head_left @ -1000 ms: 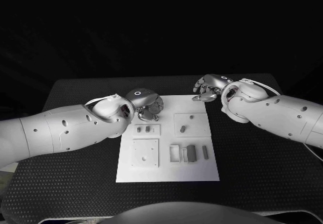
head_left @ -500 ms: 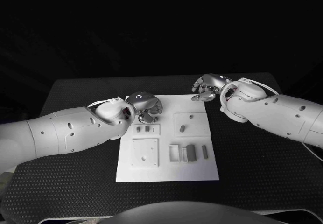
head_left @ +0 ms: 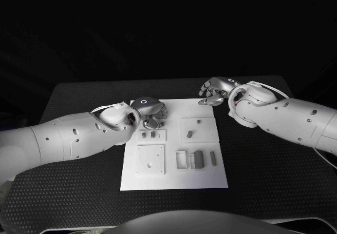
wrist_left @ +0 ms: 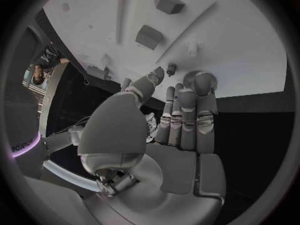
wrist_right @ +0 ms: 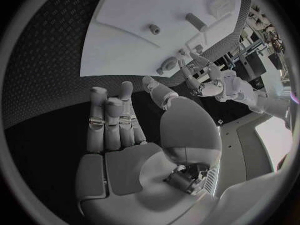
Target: Assemble the parts on the task board
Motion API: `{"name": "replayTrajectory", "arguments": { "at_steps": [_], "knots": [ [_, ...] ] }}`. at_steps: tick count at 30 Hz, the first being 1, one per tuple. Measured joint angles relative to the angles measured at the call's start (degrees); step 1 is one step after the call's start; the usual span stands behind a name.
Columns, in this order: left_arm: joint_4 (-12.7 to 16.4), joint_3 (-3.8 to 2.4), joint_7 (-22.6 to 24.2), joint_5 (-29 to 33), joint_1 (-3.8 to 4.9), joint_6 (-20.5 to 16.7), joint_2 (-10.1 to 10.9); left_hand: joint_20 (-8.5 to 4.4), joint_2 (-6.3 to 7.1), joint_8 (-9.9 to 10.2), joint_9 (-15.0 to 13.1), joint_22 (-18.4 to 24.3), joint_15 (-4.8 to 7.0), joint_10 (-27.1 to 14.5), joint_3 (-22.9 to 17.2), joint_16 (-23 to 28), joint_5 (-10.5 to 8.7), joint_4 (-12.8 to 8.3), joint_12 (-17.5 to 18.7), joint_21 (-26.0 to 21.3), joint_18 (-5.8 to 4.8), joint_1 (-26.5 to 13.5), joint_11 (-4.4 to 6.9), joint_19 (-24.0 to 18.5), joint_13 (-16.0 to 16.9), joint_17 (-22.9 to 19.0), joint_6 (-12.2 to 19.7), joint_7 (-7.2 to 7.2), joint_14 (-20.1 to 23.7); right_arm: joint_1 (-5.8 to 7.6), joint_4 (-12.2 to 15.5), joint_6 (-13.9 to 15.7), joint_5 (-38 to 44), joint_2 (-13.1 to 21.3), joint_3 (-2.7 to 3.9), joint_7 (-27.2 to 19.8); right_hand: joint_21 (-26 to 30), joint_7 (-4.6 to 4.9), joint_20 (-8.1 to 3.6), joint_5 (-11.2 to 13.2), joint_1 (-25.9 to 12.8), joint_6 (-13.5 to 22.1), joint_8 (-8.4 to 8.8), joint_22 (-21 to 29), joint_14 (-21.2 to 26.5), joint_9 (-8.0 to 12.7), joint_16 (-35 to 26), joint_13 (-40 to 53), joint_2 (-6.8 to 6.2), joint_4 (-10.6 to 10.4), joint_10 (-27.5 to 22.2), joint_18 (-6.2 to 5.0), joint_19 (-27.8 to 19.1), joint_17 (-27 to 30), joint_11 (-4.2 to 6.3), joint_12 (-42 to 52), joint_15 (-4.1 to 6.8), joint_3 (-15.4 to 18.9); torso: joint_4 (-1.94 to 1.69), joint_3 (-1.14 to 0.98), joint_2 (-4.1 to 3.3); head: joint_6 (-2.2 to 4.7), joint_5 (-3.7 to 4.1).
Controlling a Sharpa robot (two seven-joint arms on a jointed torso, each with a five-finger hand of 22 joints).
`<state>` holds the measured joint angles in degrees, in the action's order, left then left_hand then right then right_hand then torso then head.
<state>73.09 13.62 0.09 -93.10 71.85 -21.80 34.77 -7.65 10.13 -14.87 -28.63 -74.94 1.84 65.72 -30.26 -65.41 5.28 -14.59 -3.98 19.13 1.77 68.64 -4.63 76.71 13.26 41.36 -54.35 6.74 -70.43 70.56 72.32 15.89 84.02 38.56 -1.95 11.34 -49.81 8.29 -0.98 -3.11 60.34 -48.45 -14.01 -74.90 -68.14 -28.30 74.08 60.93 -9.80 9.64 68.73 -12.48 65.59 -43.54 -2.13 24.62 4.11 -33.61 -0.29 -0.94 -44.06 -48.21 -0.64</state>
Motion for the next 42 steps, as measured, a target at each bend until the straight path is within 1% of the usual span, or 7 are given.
{"name": "replayTrajectory", "arguments": {
  "at_steps": [7,12,26,33,39,40,42],
  "knots": [
    [-1.05,0.0,0.35,-0.02,0.0,0.04,-0.44,-0.03,0.0,-0.23,0.07,0.0,0.2,0.76,-0.31,-0.45,0.0,0.0,0.0,0.36,0.02,0.0,0.02,0.22,0.0,-0.16,0.0,0.0,-0.21,0.0,0.0,0.0,-0.01,-0.13,0.0,0.0,0.0,-0.01,0.0,0.0,0.0,-0.01,0.0,0.0,0.0,0.0,0.0,0.0,0.0,0.0,0.0,0.0,0.0,0.0,0.0,0.0,0.0,0.0,0.02,-0.02,-0.01,0.01,0.03],
    [-1.63,0.0,0.54,-0.03,-0.09,0.01,-0.69,-0.15,-0.05,-0.29,0.14,0.01,0.52,2.1,-0.45,-0.93,0.0,-0.13,-0.39,0.87,0.04,-0.05,0.38,0.48,0.19,-0.27,-0.41,0.0,-0.53,0.0,0.04,0.0,-0.01,-0.19,0.0,0.0,0.0,-0.06,0.0,0.0,0.0,-0.05,0.0,0.0,0.0,0.0,0.0,0.0,0.0,0.0,0.0,0.0,0.0,0.01,0.0,0.0,0.0,0.0,0.02,-0.02,-0.02,-0.04,0.03],
    [-2.62,-0.01,0.86,-0.03,-0.31,0.69,-1.33,-0.32,-0.22,-0.44,0.38,0.02,0.33,2.19,-0.45,-2.5,0.0,-0.13,-0.39,1.42,0.05,-0.22,0.36,0.72,0.28,-0.3,-0.41,0.0,-1.36,-0.01,0.05,0.0,-0.02,-0.28,0.0,-0.01,0.0,-0.09,0.08,0.0,0.0,-0.1,0.0,0.0,0.0,0.0,0.0,0.0,0.0,0.0,0.0,0.0,-0.07,0.01,0.0,0.0,0.0,0.0,-0.05,0.01,0.02,-0.14,0.01],
    [-3.22,0.0,1.1,-0.03,-1.14,1.15,-1.89,-0.32,-0.46,-0.44,0.43,0.02,0.51,2.39,-0.58,-2.94,-0.01,-0.26,-0.39,1.69,0.06,0.02,0.55,0.72,0.35,-0.25,-0.62,0.2,-1.54,-0.01,0.05,0.0,-0.02,-0.27,0.0,-0.01,0.0,-0.04,0.08,0.0,0.0,-0.3,0.0,0.0,0.0,0.0,0.0,0.0,0.0,0.0,0.0,0.0,-0.08,0.01,0.0,0.0,0.0,0.0,-0.08,0.02,0.03,-0.19,0.12],
    [-3.83,0.0,1.34,-0.04,-1.44,1.46,-2.26,-0.31,-0.92,-0.43,0.43,0.03,0.52,2.72,-0.58,-3.15,-0.01,-0.26,-0.39,2.0,0.07,-0.12,0.41,0.72,0.4,-0.25,-0.62,0.2,-1.55,-0.01,0.11,0.0,-0.02,-0.26,0.0,-0.01,0.0,-0.02,0.09,0.0,0.0,-0.28,0.0,0.0,0.0,0.0,0.0,-0.05,0.0,0.0,0.0,0.0,-0.08,0.02,0.0,0.0,0.0,0.0,-0.08,0.03,0.03,-0.19,0.18],
    [-3.86,-0.02,1.39,-0.04,-1.44,1.47,-2.26,-0.31,-1.35,-0.43,0.46,0.03,0.52,2.72,-0.58,-3.15,-0.01,-0.26,-0.39,2.0,0.07,-0.1,0.41,0.72,0.41,-0.25,-0.62,0.2,-1.55,-0.01,0.2,0.0,-0.02,-0.2,0.01,-0.01,0.0,0.03,0.09,0.0,0.0,-0.23,0.0,0.0,0.0,0.0,0.0,-0.05,0.0,0.0,0.0,0.0,-0.08,0.01,0.0,0.08,0.0,0.0,-0.08,0.03,0.03,-0.19,0.19],
    [-4.05,-0.04,1.5,-0.04,-1.44,1.47,-2.29,-0.31,-1.55,-0.43,0.52,0.03,0.52,2.72,-0.58,-3.38,-0.01,-0.26,-0.39,2.0,0.07,-0.19,0.41,0.72,0.44,-0.26,-0.62,0.2,-1.55,-0.01,0.32,0.0,-0.02,-0.13,0.01,-0.01,0.0,0.1,0.1,0.0,0.0,-0.16,0.0,0.0,0.0,0.0,0.0,-0.05,0.0,0.0,0.0,0.0,-0.09,-0.03,0.0,0.23,0.0,0.0,-0.08,0.03,0.02,-0.18,0.21]
  ]
}}
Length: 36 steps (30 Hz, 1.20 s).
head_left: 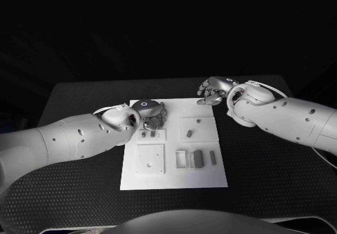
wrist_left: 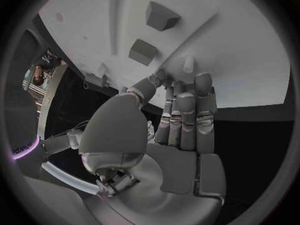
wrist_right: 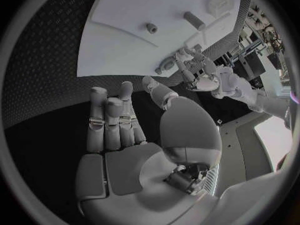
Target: Assemble the parts on the task board
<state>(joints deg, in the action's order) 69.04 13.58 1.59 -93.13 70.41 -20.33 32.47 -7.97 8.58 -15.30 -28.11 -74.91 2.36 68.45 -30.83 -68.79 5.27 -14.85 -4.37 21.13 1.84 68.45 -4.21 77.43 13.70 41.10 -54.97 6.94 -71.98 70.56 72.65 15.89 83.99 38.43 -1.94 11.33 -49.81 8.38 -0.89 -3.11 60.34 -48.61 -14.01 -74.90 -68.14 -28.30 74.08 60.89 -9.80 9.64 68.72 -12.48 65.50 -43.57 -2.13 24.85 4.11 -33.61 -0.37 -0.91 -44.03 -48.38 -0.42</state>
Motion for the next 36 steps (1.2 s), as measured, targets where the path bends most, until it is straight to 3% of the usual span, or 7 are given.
{"name": "replayTrajectory", "arguments": {
  "at_steps": [24,36],
  "knots": [
    [-0.87,-0.14,0.67,0.08,0.11,0.53,-0.65,0.1,-2.34,-0.52,0.21,-0.03,0.01,1.29,-1.48,-1.05,0.0,0.9,0.22,1.12,-0.01,-0.07,-0.08,0.1,0.18,-0.72,-1.03,0.42,-0.01,0.0,0.39,-0.01,-0.01,0.11,-0.02,0.01,0.0,-0.04,-0.11,0.0,0.0,0.0,0.0,0.0,0.0,0.0,0.0,0.01,0.0,0.0,0.0,0.0,0.13,0.01,0.0,0.0,0.0,0.0,0.03,-0.04,-0.07,-0.1,0.24],
    [-0.84,-0.25,0.73,0.11,0.23,1.65,-0.79,0.19,-2.35,-0.76,0.28,-0.02,0.0,1.51,-1.95,-1.05,0.0,1.06,0.18,1.33,-0.01,-0.05,0.11,0.18,0.35,-1.09,-1.43,0.42,-0.01,0.0,0.38,-0.01,-0.01,0.12,0.0,0.01,0.0,-0.09,-0.02,0.0,0.0,-0.04,0.0,0.0,0.0,0.0,0.0,0.01,0.0,0.0,0.0,0.0,0.21,0.02,0.0,0.0,0.0,0.0,0.01,-0.04,-0.04,-0.37,0.36]
  ]
}}
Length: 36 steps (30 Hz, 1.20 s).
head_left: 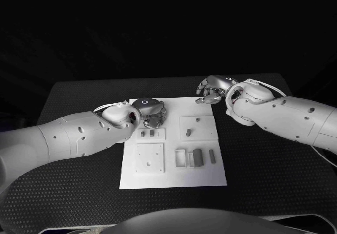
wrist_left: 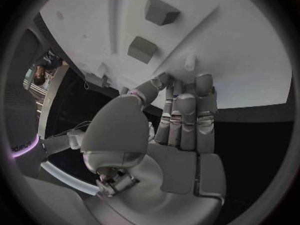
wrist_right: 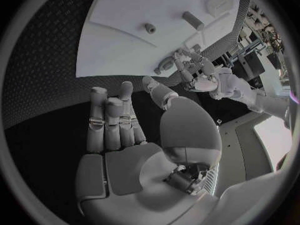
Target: Assemble the parts on the task board
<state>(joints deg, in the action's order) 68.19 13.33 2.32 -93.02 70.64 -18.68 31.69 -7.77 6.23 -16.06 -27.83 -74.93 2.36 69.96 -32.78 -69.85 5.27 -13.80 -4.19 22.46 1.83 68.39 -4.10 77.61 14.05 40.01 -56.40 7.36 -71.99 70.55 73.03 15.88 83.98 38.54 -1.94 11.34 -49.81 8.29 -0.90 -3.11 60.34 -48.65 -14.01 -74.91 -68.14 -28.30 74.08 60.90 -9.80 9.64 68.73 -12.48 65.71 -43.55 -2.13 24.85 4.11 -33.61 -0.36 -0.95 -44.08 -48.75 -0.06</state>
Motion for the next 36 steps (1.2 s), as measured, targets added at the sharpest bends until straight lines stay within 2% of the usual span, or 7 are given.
{"name": "replayTrajectory", "arguments": {
  "at_steps": [22,29,36],
  "knots": [
    [-0.46,-0.15,0.02,0.03,0.19,1.18,-0.39,0.01,-0.2,-0.07,0.12,0.02,-0.01,0.49,-0.49,-0.23,0.24,-0.17,-0.01,0.22,0.0,0.21,-0.09,0.0,0.11,-0.41,-0.22,0.21,0.01,0.0,-0.02,0.0,0.0,-0.07,-0.01,-0.01,0.0,-0.18,0.1,0.0,0.0,0.02,0.0,0.0,0.0,0.0,0.0,0.01,0.0,-0.16,0.0,0.0,-0.09,0.01,0.0,0.0,0.0,0.16,0.01,-0.03,-0.01,-0.23,-0.03],
    [-0.25,-0.15,0.26,0.69,0.17,1.13,0.01,-0.25,-0.38,-1.08,0.02,0.02,0.5,2.47,-0.96,-0.49,0.22,-0.16,-0.24,0.23,0.0,0.36,0.83,-0.25,0.41,-0.97,-1.94,-0.51,-0.51,0.0,-0.02,0.01,-0.01,-0.1,-0.01,-0.02,0.0,-0.2,0.11,0.0,0.0,0.0,0.0,0.0,0.0,0.0,0.0,0.01,0.0,-0.16,0.0,0.0,-0.1,-0.01,0.0,0.0,0.0,0.16,0.03,-0.04,-0.01,-0.19,-0.03],
    [0.39,-0.08,0.87,2.97,0.07,0.99,1.03,-0.32,-0.67,-1.41,-0.28,0.02,0.65,3.2,-1.26,-0.5,0.22,-0.16,-0.23,0.23,-0.01,0.22,1.18,-0.33,0.66,-1.34,-2.76,-0.73,-0.84,0.0,-0.03,0.01,-0.02,-0.11,0.0,-0.03,0.0,-0.07,0.12,0.0,0.0,0.15,0.0,0.0,0.0,0.0,0.0,0.01,0.0,-0.16,0.0,0.0,-0.11,-0.04,0.0,0.0,0.0,0.16,0.05,-0.06,-0.03,-0.09,-0.03]
  ]
}}
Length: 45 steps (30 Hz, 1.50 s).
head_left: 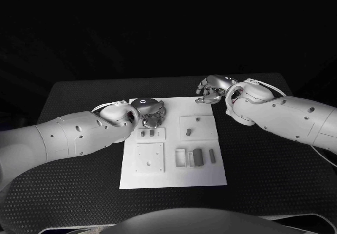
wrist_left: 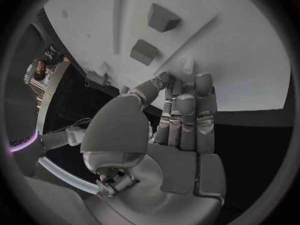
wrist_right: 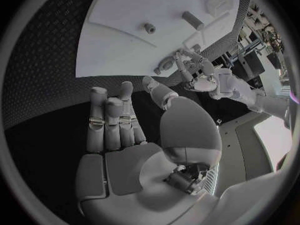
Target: Assemble the parts on the task board
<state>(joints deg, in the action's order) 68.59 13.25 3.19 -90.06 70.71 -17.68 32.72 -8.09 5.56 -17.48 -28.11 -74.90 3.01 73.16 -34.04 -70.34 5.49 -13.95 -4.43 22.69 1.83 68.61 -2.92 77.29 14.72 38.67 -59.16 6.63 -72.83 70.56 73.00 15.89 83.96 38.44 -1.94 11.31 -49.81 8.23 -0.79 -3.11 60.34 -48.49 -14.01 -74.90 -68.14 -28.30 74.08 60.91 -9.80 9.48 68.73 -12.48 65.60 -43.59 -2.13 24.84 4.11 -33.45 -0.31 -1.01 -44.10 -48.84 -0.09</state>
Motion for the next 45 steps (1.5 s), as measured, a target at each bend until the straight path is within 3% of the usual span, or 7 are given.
{"name": "replayTrajectory", "arguments": {
  "at_steps": [11,17,24,31,36,45],
  "knots": [
    [0.6,0.2,1.74,4.93,-0.36,-1.49,2.01,-0.21,-0.06,0.0,-0.11,-0.04,0.16,0.45,0.0,-0.01,0.22,0.0,0.02,0.0,-0.02,0.06,0.05,0.21,0.07,-0.19,0.0,0.0,-0.19,0.0,-0.06,0.01,-0.02,0.0,0.0,0.0,0.0,0.12,0.0,0.0,0.0,-0.13,0.0,0.0,0.0,0.0,0.0,0.0,0.0,0.0,0.0,0.0,0.0,0.0,0.0,0.0,0.0,0.0,-0.03,0.03,0.0,0.12,-0.04],
    [1.78,-0.31,2.53,7.02,-0.38,-2.49,3.1,-0.2,-0.06,0.01,-0.1,-0.04,0.15,0.45,-0.29,0.0,0.22,0.02,0.02,0.0,-0.02,0.06,0.05,0.22,0.06,-0.25,0.01,0.0,-0.19,0.0,-0.06,0.03,-0.02,0.06,-0.02,0.0,0.0,0.11,-0.13,0.0,0.0,-0.14,0.0,0.0,0.0,0.0,0.0,0.0,0.0,0.0,0.0,0.0,0.15,0.01,0.0,0.0,0.0,0.0,-0.09,0.07,0.03,0.27,0.0],
    [2.89,-1.55,3.01,8.72,-0.35,-2.98,3.98,-0.19,-0.05,0.02,-0.1,-0.03,0.07,0.53,-0.3,0.0,0.22,0.03,0.05,0.0,-0.03,0.06,-0.03,0.22,0.04,-0.32,0.01,0.0,-0.28,0.0,-0.08,0.04,-0.02,0.14,-0.01,0.0,0.0,0.09,-0.13,0.0,0.0,-0.16,0.0,0.0,0.0,0.0,0.0,0.0,0.0,0.0,0.0,0.0,0.14,0.01,0.0,0.0,0.0,0.0,-0.09,0.07,0.04,0.43,-0.03],
    [4.69,-3.18,3.22,9.65,-0.31,-3.2,5.53,-0.19,-0.05,0.08,-0.06,-0.03,0.06,0.55,-0.42,0.0,0.21,-0.1,0.06,0.0,-0.04,0.06,-0.05,0.23,0.1,-0.37,0.03,-0.02,-0.28,0.0,-0.12,0.05,-0.03,0.26,-0.01,0.0,0.0,0.06,-0.12,0.0,0.0,-0.18,0.0,0.0,0.0,0.0,0.0,0.0,0.0,0.0,0.0,0.0,0.14,0.02,0.0,0.23,0.0,0.0,-0.11,0.07,0.04,0.57,-0.04],
    [5.57,-3.2,2.96,9.49,0.14,-2.81,7.08,-0.18,-0.05,-0.11,-0.06,-0.02,0.06,0.55,-0.42,0.0,0.21,-0.1,0.06,0.0,-0.04,0.07,-0.06,0.23,0.1,-0.42,0.1,-0.09,-0.28,0.0,-0.12,0.04,-0.03,0.35,-0.01,0.01,0.0,0.04,-0.11,0.0,0.0,-0.2,0.0,0.0,0.0,0.0,0.0,0.0,0.0,0.0,0.0,0.0,0.13,0.02,0.0,0.23,0.0,0.0,-0.12,0.04,0.06,0.55,-0.14],
    [6.71,-2.91,2.01,6.44,0.11,-1.5,9.16,-0.17,0.03,-0.11,-0.1,-0.02,0.05,0.54,-0.42,0.01,0.21,-0.11,0.06,0.0,-0.05,0.14,-0.05,0.24,0.09,-0.55,-0.09,0.1,-0.28,0.0,-0.04,0.04,-0.04,0.74,-0.01,0.01,0.0,0.17,-0.1,0.0,0.0,-0.05,0.0,0.0,0.0,0.0,0.0,0.0,0.0,0.0,0.0,0.0,0.12,0.02,0.0,0.22,0.0,0.0,-0.17,0.05,0.05,0.48,-0.09]
  ]
}}
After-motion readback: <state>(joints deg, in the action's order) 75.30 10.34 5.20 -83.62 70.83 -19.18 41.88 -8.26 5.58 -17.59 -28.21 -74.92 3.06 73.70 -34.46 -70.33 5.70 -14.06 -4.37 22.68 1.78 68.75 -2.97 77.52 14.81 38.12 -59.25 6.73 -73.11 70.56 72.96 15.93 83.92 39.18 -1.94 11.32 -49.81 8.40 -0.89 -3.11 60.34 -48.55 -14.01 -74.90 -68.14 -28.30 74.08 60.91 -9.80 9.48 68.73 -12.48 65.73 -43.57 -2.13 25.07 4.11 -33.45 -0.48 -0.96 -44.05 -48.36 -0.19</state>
